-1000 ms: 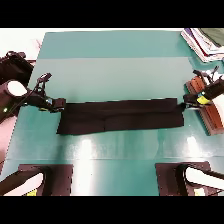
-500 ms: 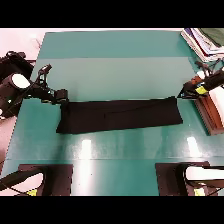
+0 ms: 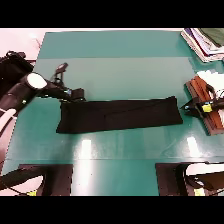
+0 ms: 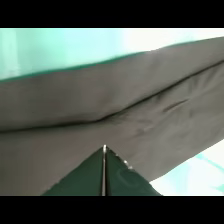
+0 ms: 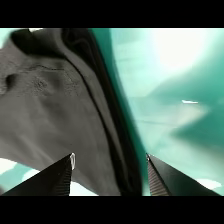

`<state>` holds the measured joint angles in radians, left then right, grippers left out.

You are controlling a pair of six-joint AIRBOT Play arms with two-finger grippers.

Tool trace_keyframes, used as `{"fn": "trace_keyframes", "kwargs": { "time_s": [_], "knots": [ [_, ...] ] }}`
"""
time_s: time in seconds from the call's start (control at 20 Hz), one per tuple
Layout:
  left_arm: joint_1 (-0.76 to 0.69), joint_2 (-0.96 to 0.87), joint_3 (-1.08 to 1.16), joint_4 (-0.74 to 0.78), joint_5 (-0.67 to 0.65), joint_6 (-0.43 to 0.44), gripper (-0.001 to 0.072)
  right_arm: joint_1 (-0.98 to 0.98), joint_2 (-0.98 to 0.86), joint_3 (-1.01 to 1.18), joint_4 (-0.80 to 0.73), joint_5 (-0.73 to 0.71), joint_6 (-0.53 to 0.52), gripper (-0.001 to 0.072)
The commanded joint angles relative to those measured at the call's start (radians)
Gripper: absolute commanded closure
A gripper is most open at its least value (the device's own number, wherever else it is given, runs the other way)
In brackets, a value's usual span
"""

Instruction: Fold the shirts.

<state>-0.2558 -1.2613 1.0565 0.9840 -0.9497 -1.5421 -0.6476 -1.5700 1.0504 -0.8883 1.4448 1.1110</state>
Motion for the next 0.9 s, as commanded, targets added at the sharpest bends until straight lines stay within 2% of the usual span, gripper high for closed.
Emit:
{"fn": "trace_keyframes", "kwargs": {
  "time_s": [0.0,0.05,0.15,0.25,0.3,0.5,0.85],
  "knots": [
    [-0.135,-0.069,0.008,-0.051,0.107,-0.032,0.0683,0.032,-0.06,-0.065,0.112,-0.042,-0.065,0.0204],
    [-0.166,-0.105,0.03,-0.06,0.122,-0.032,0.0683,0.068,-0.072,-0.053,0.111,-0.058,-0.065,0.0224],
    [-0.212,-0.18,0.097,-0.064,0.116,-0.032,0.0682,0.131,-0.076,-0.023,0.109,-0.084,-0.066,0.0365],
    [-0.253,-0.257,0.173,-0.066,0.116,-0.032,0.0683,0.187,-0.073,0.029,0.109,-0.057,-0.082,0.0617],
    [-0.271,-0.294,0.209,-0.066,0.113,-0.032,0.0683,0.206,-0.058,0.052,0.109,-0.036,-0.093,0.0675],
    [-0.331,-0.422,0.335,-0.072,0.113,-0.032,0.0682,0.268,0.096,0.126,0.11,-0.026,-0.086,0.0694],
    [-0.356,-0.542,0.402,-0.08,0.104,-0.032,0.0683,0.476,0.321,0.358,0.111,-0.024,0.074,0.0695]
  ]
}}
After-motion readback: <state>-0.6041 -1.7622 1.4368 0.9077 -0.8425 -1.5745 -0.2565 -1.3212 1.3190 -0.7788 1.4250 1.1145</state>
